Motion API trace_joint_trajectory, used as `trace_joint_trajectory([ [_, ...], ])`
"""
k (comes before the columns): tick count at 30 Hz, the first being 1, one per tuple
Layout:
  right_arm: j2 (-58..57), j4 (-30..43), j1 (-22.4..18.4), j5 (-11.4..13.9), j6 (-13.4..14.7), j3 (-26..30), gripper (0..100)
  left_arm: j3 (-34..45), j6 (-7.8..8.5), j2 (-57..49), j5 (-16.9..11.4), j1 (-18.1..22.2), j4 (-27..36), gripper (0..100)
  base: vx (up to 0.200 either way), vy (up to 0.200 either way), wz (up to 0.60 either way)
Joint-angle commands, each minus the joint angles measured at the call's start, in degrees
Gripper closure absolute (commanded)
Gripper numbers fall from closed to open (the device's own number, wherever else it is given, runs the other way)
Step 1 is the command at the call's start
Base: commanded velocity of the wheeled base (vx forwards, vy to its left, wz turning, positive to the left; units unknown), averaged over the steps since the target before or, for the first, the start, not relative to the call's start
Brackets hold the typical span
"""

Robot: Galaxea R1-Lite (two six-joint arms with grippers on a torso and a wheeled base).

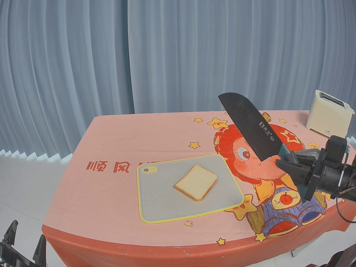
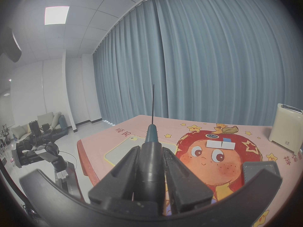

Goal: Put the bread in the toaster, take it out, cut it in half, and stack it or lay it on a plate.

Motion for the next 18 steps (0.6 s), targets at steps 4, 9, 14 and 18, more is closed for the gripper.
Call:
trace_joint_trajectory([
  [4, 0.7, 5.3, 0.2, 0.5, -0.1, -5.0, 100, 1.0, -0.02, -0.1, 0.0, 0.0, 0.0, 0, 0.000, 0.000, 0.00],
  [9, 1.1, 11.8, 0.3, 0.6, -0.4, -10.0, 100, 1.0, -0.02, -0.1, 0.0, 0.0, 0.0, 0, 0.000, 0.000, 0.00],
  [14, 2.9, 16.8, 0.9, 0.1, -1.5, -14.0, 100, 1.0, -0.02, -0.1, 0.0, 0.0, 0.0, 0, 0.000, 0.000, 0.00],
  [18, 4.6, 24.7, 1.9, 0.2, -1.6, -19.2, 100, 1.0, -0.02, -0.1, 0.0, 0.0, 0.0, 0, 0.000, 0.000, 0.00],
])
